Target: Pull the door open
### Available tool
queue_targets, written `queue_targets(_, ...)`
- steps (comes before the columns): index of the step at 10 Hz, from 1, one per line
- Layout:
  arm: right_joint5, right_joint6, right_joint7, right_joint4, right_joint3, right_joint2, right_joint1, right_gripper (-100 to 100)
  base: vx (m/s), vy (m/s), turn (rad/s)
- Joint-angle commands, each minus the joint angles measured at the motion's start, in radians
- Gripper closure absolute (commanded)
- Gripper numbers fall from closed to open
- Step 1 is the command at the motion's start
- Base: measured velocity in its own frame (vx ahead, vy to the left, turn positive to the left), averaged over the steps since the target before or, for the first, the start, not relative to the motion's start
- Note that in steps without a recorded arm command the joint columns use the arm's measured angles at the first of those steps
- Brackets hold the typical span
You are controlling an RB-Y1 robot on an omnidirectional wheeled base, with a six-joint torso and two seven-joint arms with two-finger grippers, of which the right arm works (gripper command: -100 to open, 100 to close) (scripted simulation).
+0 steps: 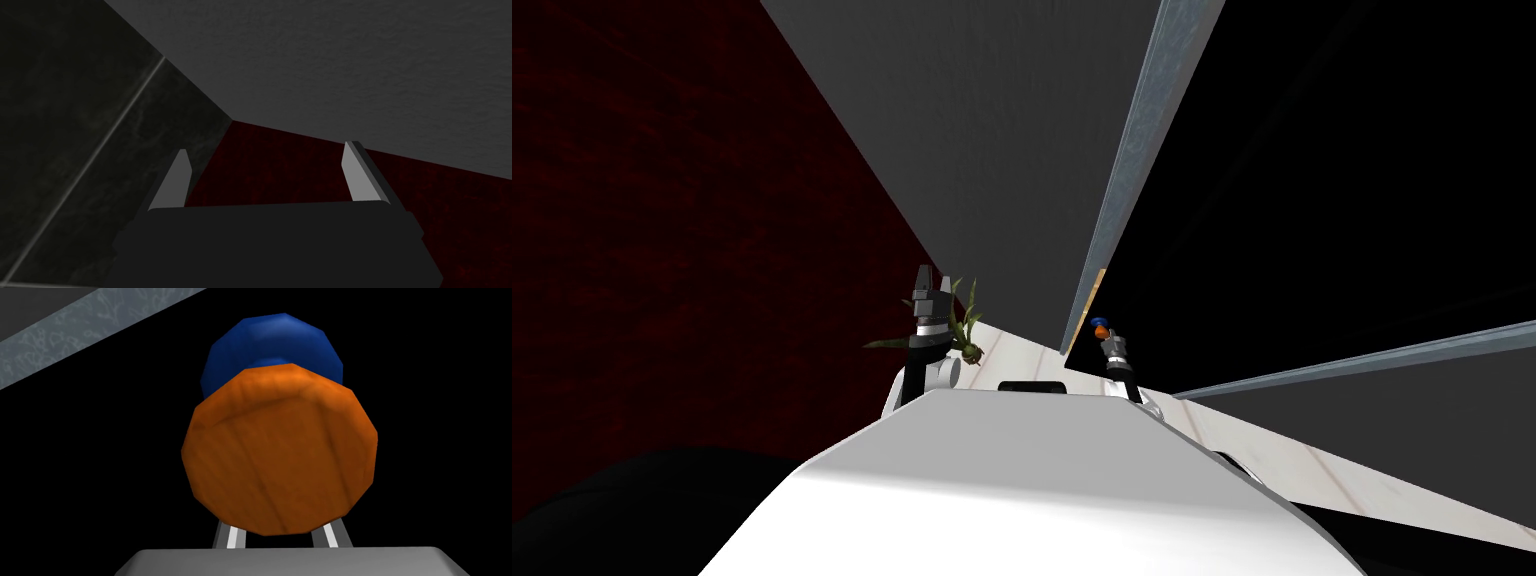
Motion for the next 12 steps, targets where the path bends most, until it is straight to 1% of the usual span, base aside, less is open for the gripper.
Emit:
queue_targets(1, -0.002, -0.008, -0.031, -0.025, 0.026, 0.026, -0.009, 100, -0.039, -0.019, 0.063)
queue_targets(2, -0.021, -0.008, -0.072, -0.024, 0.035, 0.022, -0.009, 100, -0.034, -0.008, 0.041)
queue_targets(3, -0.021, -0.008, -0.072, -0.024, 0.035, 0.022, -0.009, 100, -0.030, -0.011, -0.004)
queue_targets(4, -0.040, -0.008, -0.114, -0.023, 0.045, 0.018, -0.009, 100, -0.033, 0.005, 0.078)
queue_targets(7, -0.040, -0.008, -0.114, -0.023, 0.045, 0.018, -0.009, 100, -0.018, -0.007, 0.011)
queue_targets(8, -0.040, -0.008, -0.114, -0.011, 0.045, 0.018, -0.009, 100, 0.001, 0.002, -0.017)
queue_targets(9, -0.040, -0.008, -0.114, -0.023, 0.045, 0.018, -0.009, 100, 0.000, 0.004, 0.014)
queue_targets(12, -0.040, -0.008, -0.114, -0.023, 0.045, 0.018, -0.009, 100, -0.002, -0.001, 0.000)
